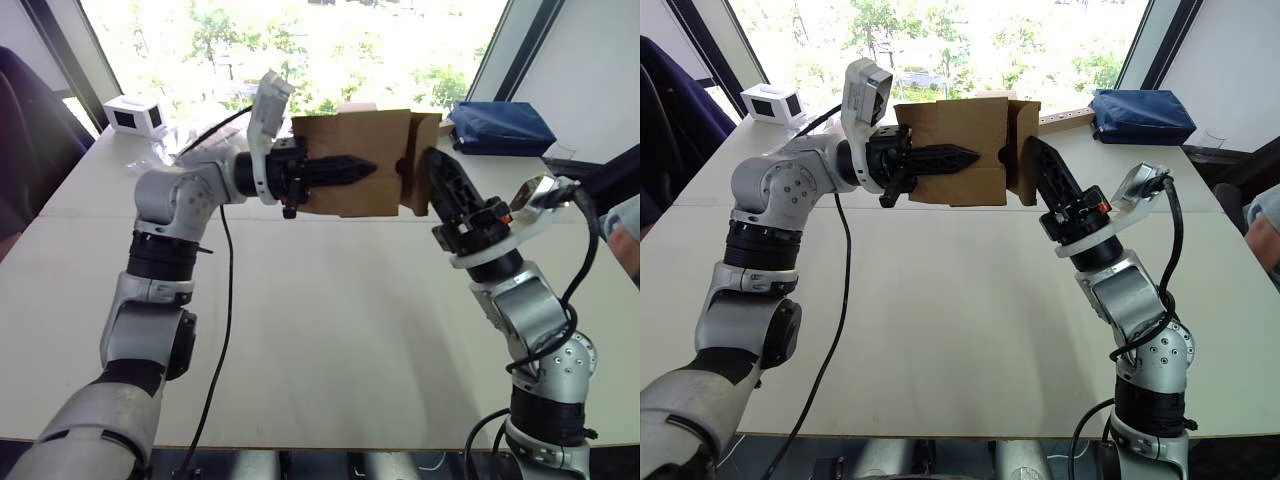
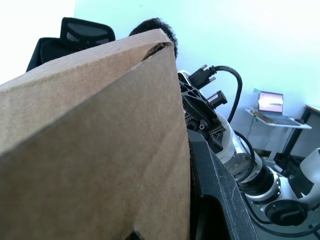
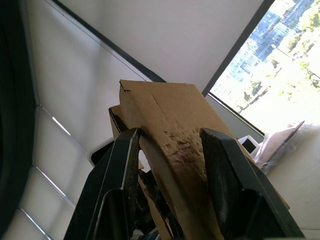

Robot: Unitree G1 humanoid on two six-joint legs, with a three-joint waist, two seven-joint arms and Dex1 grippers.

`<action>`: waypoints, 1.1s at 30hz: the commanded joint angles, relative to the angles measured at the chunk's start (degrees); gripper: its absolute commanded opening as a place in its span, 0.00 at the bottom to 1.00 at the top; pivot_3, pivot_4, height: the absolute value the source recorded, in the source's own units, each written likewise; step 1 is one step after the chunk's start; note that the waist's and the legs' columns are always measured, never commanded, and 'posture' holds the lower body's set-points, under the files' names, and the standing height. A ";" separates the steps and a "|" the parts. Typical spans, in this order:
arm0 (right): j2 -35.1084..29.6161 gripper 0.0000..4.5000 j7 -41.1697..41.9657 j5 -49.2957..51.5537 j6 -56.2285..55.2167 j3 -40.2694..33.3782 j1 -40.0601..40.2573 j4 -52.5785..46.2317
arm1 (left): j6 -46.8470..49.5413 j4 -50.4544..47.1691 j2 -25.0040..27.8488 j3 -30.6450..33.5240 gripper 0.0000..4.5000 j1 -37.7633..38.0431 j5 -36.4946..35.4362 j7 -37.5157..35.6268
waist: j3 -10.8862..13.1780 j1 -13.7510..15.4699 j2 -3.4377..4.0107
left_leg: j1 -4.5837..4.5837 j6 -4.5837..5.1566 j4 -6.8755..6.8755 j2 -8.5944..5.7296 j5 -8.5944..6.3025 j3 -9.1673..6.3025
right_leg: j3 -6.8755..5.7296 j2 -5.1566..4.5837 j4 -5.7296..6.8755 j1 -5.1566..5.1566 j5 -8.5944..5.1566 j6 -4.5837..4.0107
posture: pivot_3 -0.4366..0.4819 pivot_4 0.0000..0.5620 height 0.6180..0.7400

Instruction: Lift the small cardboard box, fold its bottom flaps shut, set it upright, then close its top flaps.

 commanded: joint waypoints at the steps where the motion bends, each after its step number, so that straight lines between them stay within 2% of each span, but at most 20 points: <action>1: 0.69 0.43 -0.33 -1.35 -0.67 1.22 -1.82 -1.79 | -0.64 -1.97 0.10 1.27 0.00 -1.50 -0.82 -0.02 | 0.00 0.00 0.00 | 0.00 0.00 0.00 0.00 0.00 0.00 | 0.00 0.00 0.00 0.00 0.00 0.00 | 0.48 0.27 1.00; 33: 4.23 0.43 -0.46 -4.72 -0.48 7.81 -2.18 -4.86 | -1.83 0.13 -1.40 2.33 0.00 -2.61 -0.39 0.99 | 0.00 -0.01 0.01 | 0.00 0.00 0.00 0.00 0.00 0.00 | 0.00 0.00 0.00 -0.01 0.00 0.00 | 0.48 0.27 1.00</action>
